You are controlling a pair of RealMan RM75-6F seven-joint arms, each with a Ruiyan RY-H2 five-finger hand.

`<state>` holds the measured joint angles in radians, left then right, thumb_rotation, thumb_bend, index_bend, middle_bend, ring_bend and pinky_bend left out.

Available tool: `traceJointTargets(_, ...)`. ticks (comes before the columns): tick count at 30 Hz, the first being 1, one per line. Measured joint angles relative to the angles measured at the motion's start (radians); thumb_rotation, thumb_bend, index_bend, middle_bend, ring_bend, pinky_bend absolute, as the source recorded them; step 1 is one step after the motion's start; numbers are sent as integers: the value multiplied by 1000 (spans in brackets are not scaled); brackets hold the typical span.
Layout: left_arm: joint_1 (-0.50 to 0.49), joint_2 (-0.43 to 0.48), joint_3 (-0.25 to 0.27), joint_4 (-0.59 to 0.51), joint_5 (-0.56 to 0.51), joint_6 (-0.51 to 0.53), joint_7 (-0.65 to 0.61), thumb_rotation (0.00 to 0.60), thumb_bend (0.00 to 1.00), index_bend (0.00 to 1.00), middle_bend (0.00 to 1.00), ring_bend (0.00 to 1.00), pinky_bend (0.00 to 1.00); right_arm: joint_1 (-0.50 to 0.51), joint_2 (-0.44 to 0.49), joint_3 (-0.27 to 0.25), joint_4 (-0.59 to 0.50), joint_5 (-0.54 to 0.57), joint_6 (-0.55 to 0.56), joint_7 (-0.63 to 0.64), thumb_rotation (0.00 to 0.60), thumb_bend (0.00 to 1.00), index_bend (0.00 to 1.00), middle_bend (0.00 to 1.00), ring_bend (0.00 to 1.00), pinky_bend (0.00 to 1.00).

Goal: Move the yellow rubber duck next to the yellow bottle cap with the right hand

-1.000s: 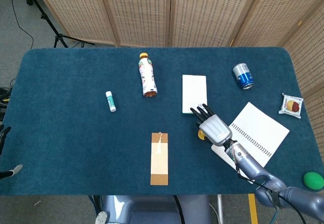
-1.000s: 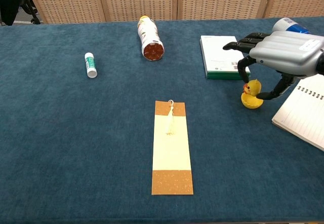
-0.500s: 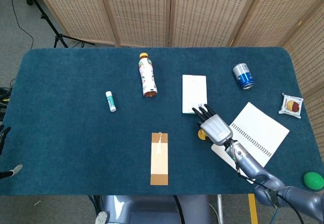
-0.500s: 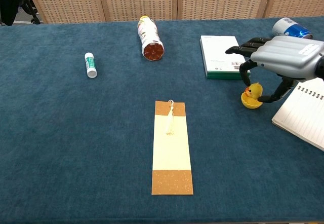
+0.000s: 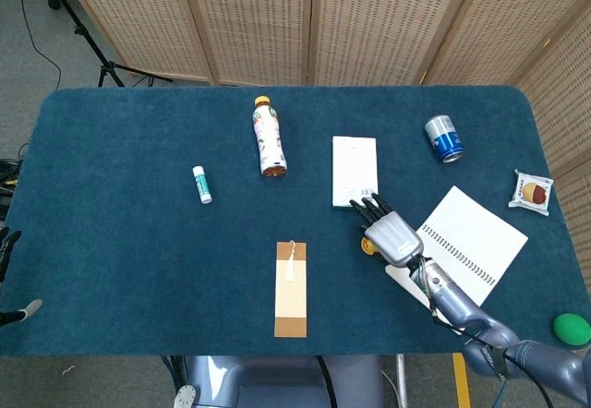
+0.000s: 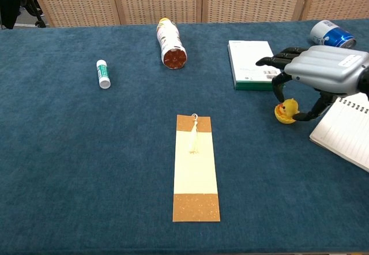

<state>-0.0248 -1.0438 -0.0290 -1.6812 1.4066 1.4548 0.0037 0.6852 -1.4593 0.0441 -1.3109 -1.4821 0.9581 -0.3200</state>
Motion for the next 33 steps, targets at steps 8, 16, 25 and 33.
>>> traceJointTargets(8, 1, 1, 0, 0, 2, 2, -2, 600, 0, 0, 0, 0, 0, -1, 12, -5, -16, -6, 3, -4, 600, 440, 438, 0, 0, 0)
traceJointTargets(16, 3, 3, 1, 0, 4, 5, -5, 600, 0, 0, 0, 0, 0, 0, 18, -4, -28, 0, -2, -16, 600, 437, 378, 0, 0, 0)
traceJointTargets(25, 3, 4, 0, 0, 4, 5, -8, 600, 0, 0, 0, 0, 0, 1, 24, -8, -36, -1, -6, -23, 600, 439, 375, 0, 0, 0)
traceJointTargets(33, 4, 5, 2, 0, 8, 6, -10, 600, 0, 0, 0, 0, 0, -1, 30, -11, -39, -1, -6, -27, 600, 297, 335, 0, 0, 0)
